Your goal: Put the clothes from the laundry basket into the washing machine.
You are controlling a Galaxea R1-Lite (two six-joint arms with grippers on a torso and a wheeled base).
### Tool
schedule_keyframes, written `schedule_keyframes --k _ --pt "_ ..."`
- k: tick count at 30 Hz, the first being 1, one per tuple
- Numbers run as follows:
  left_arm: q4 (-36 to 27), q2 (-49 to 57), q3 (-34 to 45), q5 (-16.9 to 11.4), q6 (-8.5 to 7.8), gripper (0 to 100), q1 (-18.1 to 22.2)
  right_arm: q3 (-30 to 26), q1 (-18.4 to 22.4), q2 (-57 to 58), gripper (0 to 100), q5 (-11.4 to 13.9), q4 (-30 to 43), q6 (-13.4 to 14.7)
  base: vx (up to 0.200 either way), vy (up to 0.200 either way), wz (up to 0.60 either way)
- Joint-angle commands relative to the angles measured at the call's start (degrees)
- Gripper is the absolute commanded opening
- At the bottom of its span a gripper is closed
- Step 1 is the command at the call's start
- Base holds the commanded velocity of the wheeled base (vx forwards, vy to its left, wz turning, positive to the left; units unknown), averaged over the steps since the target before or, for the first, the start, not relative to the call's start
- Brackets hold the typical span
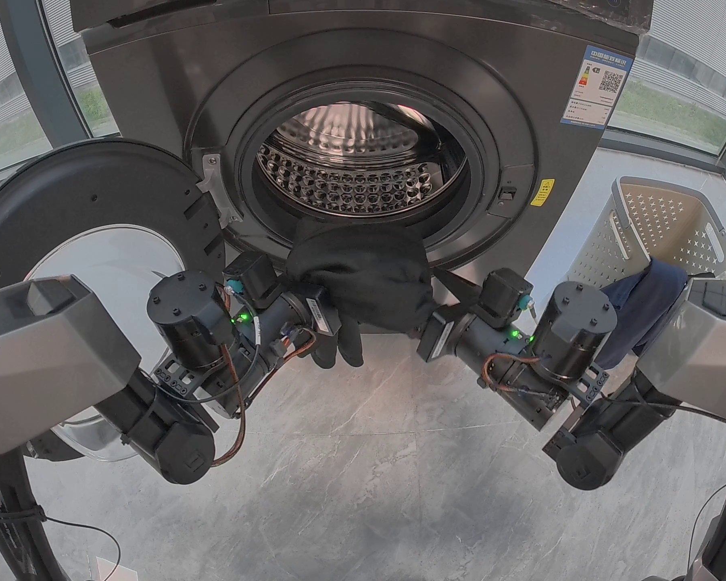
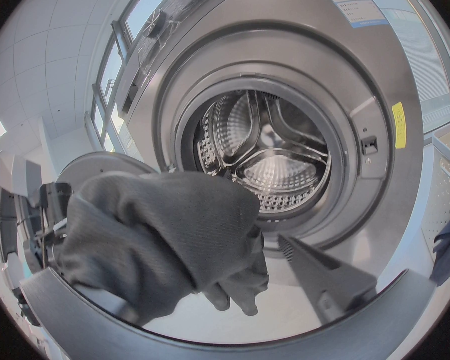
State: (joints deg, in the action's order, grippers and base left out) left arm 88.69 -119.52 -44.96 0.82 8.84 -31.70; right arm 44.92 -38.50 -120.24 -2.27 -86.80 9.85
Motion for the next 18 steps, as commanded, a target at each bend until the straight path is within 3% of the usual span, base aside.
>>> schedule_keyframes --k 1,5,8,11,15,18 --pt "-0.1 6.8 7.2 -0.2 1.36 0 -0.1 -11.8 -3.6 3.8 100 2.5 -1.5 -0.8 0.0 0.0 0.0" --pt "-0.2 11.1 13.4 -0.1 1.18 0 -0.2 -22.0 -3.6 7.3 100 5.2 -1.5 -3.8 0.0 0.0 0.0" --pt "-0.2 14.6 18.2 -0.2 1.01 0 -0.2 -25.7 -2.7 9.0 100 5.3 -1.6 -4.0 0.0 0.0 0.0" --pt "-0.1 17.6 23.2 -2.0 0.83 0 -0.1 -27.5 -0.8 10.5 100 5.2 -1.5 -3.6 0.0 0.0 0.0" --pt "-0.4 19.1 26.2 -7.8 0.57 0 0.3 -27.2 2.2 10.7 100 4.7 -1.6 -3.8 0.0 0.0 0.0" --pt "0.0 17.4 26.6 -8.0 -1.72 0 0.0 -26.4 4.4 10.5 100 4.6 -1.6 -3.5 0.0 0.0 0.0"
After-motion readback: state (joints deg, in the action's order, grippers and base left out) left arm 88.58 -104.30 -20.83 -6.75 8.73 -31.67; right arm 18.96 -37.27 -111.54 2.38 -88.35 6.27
